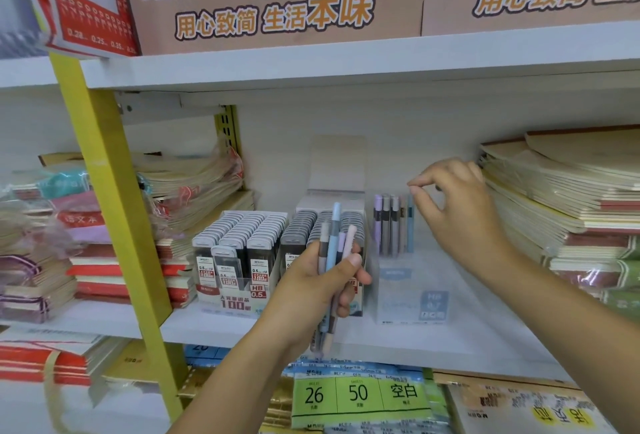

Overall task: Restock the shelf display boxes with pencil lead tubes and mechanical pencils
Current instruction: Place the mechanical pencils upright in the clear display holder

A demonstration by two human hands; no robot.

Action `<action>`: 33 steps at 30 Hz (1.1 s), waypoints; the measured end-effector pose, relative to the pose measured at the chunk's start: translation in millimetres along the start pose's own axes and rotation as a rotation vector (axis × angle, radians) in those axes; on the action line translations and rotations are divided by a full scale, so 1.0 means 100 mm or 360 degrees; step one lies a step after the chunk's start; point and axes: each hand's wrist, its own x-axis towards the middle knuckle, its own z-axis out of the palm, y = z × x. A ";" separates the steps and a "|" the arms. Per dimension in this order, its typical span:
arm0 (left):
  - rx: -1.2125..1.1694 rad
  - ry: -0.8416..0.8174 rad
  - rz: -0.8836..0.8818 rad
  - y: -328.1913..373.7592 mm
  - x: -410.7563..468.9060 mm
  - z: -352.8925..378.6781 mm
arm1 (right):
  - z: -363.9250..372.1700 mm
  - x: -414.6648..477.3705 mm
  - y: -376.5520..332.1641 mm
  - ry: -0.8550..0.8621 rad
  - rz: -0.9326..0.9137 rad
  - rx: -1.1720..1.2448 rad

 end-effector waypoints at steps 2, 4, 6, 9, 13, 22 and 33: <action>0.0018 -0.0037 0.0012 0.00 0.00 0.04 | -0.08 -0.08 -0.24 -0.0222 0.0172 0.0466; 0.0040 -0.0072 0.0050 0.01 0.01 0.09 | -0.12 -0.15 -0.45 -0.0690 0.0422 0.0905; 0.0080 -0.0094 0.0082 0.02 0.01 0.12 | -0.13 -0.22 -0.51 -0.0936 0.0468 0.1067; 0.0069 -0.0134 0.0005 0.05 -0.02 0.14 | -0.13 -0.23 -0.49 -0.0718 0.0578 0.1192; 0.0102 -0.0121 -0.0106 0.05 -0.04 0.08 | -0.20 -0.17 -0.37 -0.0425 0.0911 0.1606; -0.0034 0.0073 -0.0077 -0.02 -0.01 0.06 | -0.33 -0.19 -0.22 -0.0597 0.0898 0.1733; 0.0470 0.0356 0.0238 0.22 0.08 0.07 | -0.40 -0.07 -0.43 -0.1044 0.0048 0.0417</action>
